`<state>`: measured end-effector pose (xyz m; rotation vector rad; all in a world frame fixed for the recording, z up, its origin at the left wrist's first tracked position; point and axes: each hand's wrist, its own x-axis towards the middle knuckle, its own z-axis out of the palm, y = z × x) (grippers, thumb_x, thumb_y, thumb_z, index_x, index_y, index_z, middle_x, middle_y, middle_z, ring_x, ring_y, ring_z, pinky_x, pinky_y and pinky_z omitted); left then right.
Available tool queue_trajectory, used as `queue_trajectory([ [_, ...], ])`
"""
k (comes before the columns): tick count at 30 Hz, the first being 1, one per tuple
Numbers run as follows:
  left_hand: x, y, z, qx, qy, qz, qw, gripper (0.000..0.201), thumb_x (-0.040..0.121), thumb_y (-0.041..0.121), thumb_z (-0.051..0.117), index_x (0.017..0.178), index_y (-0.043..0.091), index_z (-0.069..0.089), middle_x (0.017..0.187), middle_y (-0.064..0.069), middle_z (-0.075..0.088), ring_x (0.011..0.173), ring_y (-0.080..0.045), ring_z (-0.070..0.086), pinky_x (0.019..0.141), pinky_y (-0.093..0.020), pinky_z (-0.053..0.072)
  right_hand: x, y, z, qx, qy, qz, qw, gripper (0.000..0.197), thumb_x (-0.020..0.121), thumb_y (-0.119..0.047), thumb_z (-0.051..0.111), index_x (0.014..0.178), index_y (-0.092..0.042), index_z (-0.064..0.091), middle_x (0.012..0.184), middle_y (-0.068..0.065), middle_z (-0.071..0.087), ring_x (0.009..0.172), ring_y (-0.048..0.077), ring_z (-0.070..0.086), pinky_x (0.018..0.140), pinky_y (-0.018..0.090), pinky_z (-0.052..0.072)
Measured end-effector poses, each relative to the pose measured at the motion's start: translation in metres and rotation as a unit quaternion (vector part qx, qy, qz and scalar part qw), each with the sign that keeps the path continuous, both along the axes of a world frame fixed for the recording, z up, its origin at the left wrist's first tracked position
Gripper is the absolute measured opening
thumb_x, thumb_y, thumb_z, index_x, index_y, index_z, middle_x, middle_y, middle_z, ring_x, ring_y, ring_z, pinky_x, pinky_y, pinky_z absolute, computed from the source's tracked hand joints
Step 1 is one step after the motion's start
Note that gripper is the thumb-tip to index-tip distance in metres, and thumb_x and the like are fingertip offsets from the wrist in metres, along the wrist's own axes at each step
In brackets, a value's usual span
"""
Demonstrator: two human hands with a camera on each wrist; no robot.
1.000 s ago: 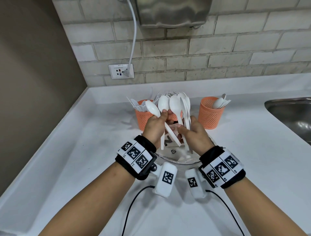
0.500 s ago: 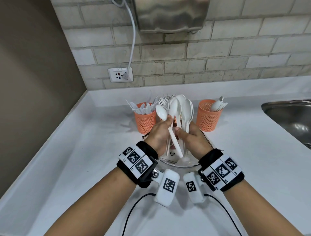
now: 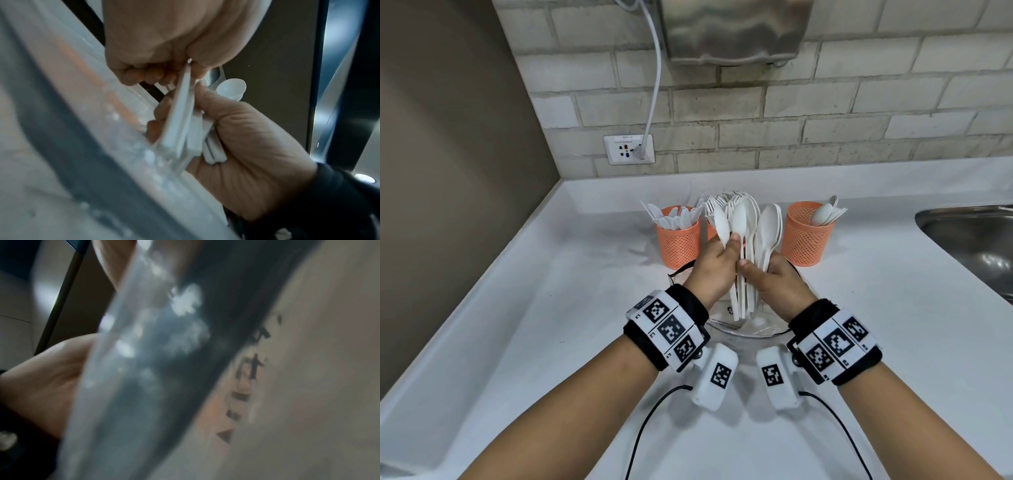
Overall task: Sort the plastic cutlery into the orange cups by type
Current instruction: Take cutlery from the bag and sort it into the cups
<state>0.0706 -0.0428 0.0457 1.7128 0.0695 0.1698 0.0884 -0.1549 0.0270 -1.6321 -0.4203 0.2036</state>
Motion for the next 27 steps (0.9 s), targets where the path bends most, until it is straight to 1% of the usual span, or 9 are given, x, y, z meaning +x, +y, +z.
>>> queue_trajectory([
  [3, 0.003, 0.007, -0.005, 0.027, 0.004, 0.02, 0.999, 0.036, 0.099, 0.033, 0.04, 0.078, 0.012, 0.059, 0.061, -0.007, 0.056, 0.053, -0.02, 0.052, 0.052, -0.027, 0.044, 0.0, -0.002, 0.001, 0.016, 0.004, 0.02, 1.0, 0.022, 0.095, 0.001, 0.042, 0.111, -0.003, 0.057, 0.083, 0.007, 0.066, 0.066, 0.004, 0.068, 0.063, 0.017, 0.053],
  [7, 0.003, 0.011, -0.004, 0.033, -0.029, 0.052, 0.998, 0.02, 0.098, 0.027, 0.045, 0.102, 0.011, 0.056, 0.059, 0.001, 0.055, 0.036, -0.003, 0.052, 0.035, -0.018, 0.042, 0.001, -0.003, 0.001, 0.025, 0.0, 0.023, 0.999, 0.027, 0.094, 0.003, 0.042, 0.12, 0.0, 0.049, 0.086, 0.011, 0.064, 0.064, 0.011, 0.068, 0.061, 0.021, 0.055],
  [11, 0.007, 0.014, 0.002, 0.027, -0.073, 0.083, 0.994, 0.021, 0.101, 0.027, 0.034, 0.099, 0.012, 0.048, 0.055, 0.003, 0.048, 0.037, 0.003, 0.047, 0.046, -0.017, 0.041, 0.002, -0.003, 0.0, -0.026, -0.021, -0.003, 0.999, 0.024, 0.092, -0.003, 0.05, 0.116, -0.009, 0.052, 0.08, -0.004, 0.059, 0.073, 0.01, 0.057, 0.066, 0.024, 0.047],
  [13, 0.008, 0.013, 0.006, 0.03, -0.053, 0.086, 0.994, 0.037, 0.103, 0.034, 0.023, 0.098, 0.006, 0.047, 0.052, 0.001, 0.045, 0.034, 0.002, 0.044, 0.045, -0.017, 0.039, -0.002, -0.001, 0.002, -0.028, -0.017, -0.003, 0.999, 0.024, 0.092, -0.003, 0.052, 0.114, -0.012, 0.051, 0.079, -0.003, 0.059, 0.071, 0.012, 0.056, 0.062, 0.025, 0.048],
  [15, 0.008, 0.012, 0.01, -0.008, -0.017, 0.082, 0.996, 0.039, 0.103, 0.034, 0.02, 0.096, 0.006, 0.045, 0.052, -0.004, 0.043, 0.031, -0.004, 0.042, 0.037, -0.016, 0.034, -0.005, 0.002, 0.004, -0.015, 0.005, -0.005, 1.0, 0.025, 0.092, -0.001, 0.051, 0.116, -0.007, 0.049, 0.083, 0.005, 0.062, 0.068, 0.02, 0.06, 0.056, 0.029, 0.055],
  [17, 0.006, 0.01, 0.01, -0.018, -0.011, 0.08, 0.997, 0.023, 0.102, 0.025, 0.027, 0.093, 0.011, 0.042, 0.058, -0.006, 0.045, 0.038, -0.013, 0.043, 0.037, -0.018, 0.031, -0.007, 0.005, 0.005, 0.011, 0.021, -0.008, 1.0, 0.032, 0.091, -0.003, 0.054, 0.122, -0.004, 0.047, 0.097, 0.019, 0.066, 0.078, 0.034, 0.066, 0.068, 0.045, 0.059],
  [19, 0.007, 0.011, 0.009, 0.013, -0.014, 0.086, 0.996, 0.009, 0.1, 0.022, 0.036, 0.097, 0.014, 0.04, 0.066, -0.005, 0.049, 0.047, -0.017, 0.045, 0.04, -0.022, 0.033, -0.008, 0.007, 0.006, 0.017, 0.02, -0.014, 1.0, 0.04, 0.084, -0.015, 0.06, 0.122, -0.008, 0.049, 0.107, 0.021, 0.067, 0.092, 0.038, 0.067, 0.083, 0.057, 0.053],
  [23, 0.01, 0.015, 0.005, 0.046, -0.04, 0.108, 0.992, 0.015, 0.098, 0.023, 0.045, 0.102, 0.01, 0.04, 0.075, -0.01, 0.057, 0.054, -0.022, 0.053, 0.047, -0.026, 0.042, -0.007, 0.004, 0.006, -0.001, 0.005, -0.012, 1.0, 0.046, 0.075, -0.027, 0.059, 0.117, -0.012, 0.051, 0.105, 0.018, 0.068, 0.093, 0.034, 0.067, 0.087, 0.058, 0.051],
  [27, 0.01, 0.015, 0.006, 0.091, -0.053, 0.109, 0.988, 0.015, 0.093, 0.022, 0.053, 0.097, 0.016, 0.041, 0.078, -0.013, 0.06, 0.069, -0.035, 0.061, 0.064, -0.044, 0.052, -0.005, 0.003, 0.003, -0.049, -0.034, -0.006, 0.998, 0.034, 0.073, -0.033, 0.058, 0.107, -0.033, 0.05, 0.103, 0.002, 0.07, 0.095, 0.023, 0.068, 0.092, 0.052, 0.05],
])
